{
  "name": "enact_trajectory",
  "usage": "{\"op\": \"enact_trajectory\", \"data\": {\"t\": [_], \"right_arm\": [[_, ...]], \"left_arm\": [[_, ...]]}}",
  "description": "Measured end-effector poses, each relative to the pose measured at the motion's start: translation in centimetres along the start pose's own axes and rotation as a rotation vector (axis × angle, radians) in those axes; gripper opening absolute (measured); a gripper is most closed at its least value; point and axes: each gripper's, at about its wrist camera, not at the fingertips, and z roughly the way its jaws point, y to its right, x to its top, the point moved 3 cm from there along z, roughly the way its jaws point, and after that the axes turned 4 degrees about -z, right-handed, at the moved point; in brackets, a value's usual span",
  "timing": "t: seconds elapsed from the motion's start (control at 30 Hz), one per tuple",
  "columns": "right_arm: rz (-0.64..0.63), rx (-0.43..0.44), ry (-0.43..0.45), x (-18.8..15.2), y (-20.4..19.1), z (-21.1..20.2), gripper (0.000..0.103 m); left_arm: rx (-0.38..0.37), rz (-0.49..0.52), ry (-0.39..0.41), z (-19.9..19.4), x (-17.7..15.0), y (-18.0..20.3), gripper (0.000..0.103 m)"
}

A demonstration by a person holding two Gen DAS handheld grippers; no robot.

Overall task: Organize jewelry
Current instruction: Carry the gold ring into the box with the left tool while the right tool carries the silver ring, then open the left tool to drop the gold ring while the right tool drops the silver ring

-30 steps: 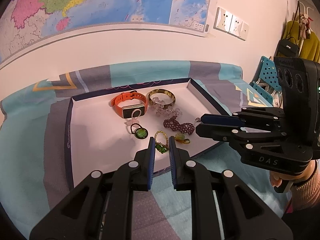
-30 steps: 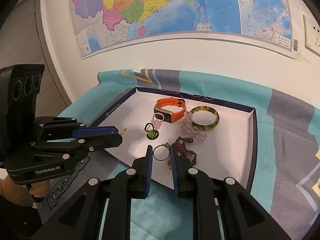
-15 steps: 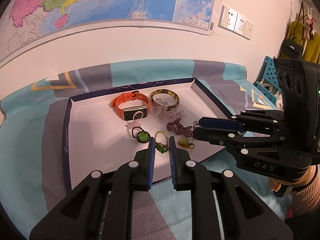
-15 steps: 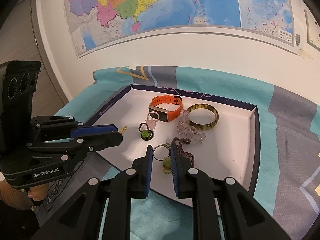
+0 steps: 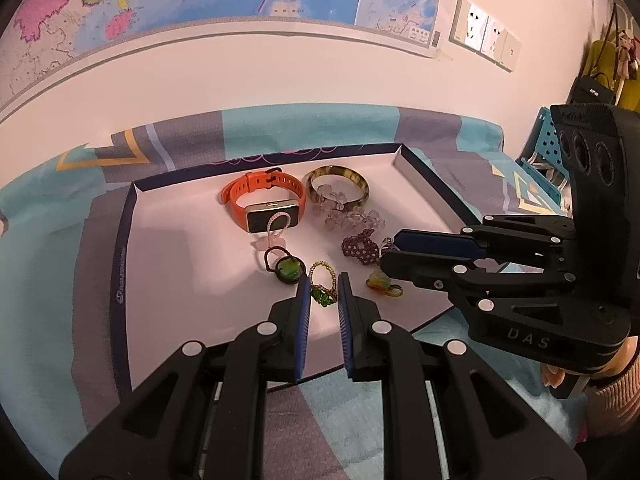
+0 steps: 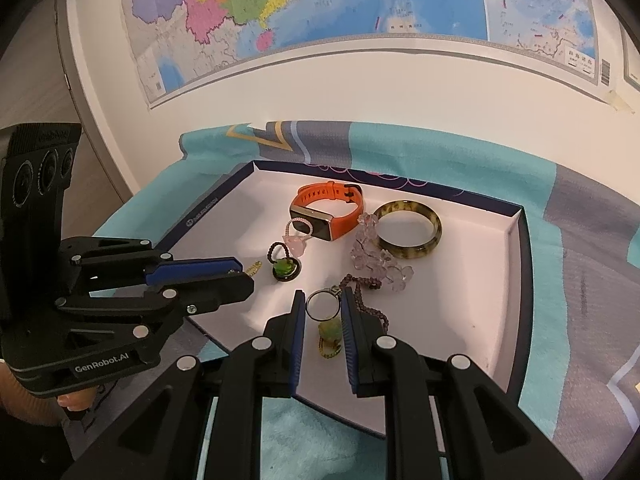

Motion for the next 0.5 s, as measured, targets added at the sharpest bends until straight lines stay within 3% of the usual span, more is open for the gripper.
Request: {"op": "enact_trajectory", "data": {"t": [0.5], "right_arm": [[0.004,-0.008,-0.024,-0.1,0.2,1.1,0.016]], "left_arm": [[0.025,-0.017,-0.031,1.6,-0.3,-0.3,0.014]]}}
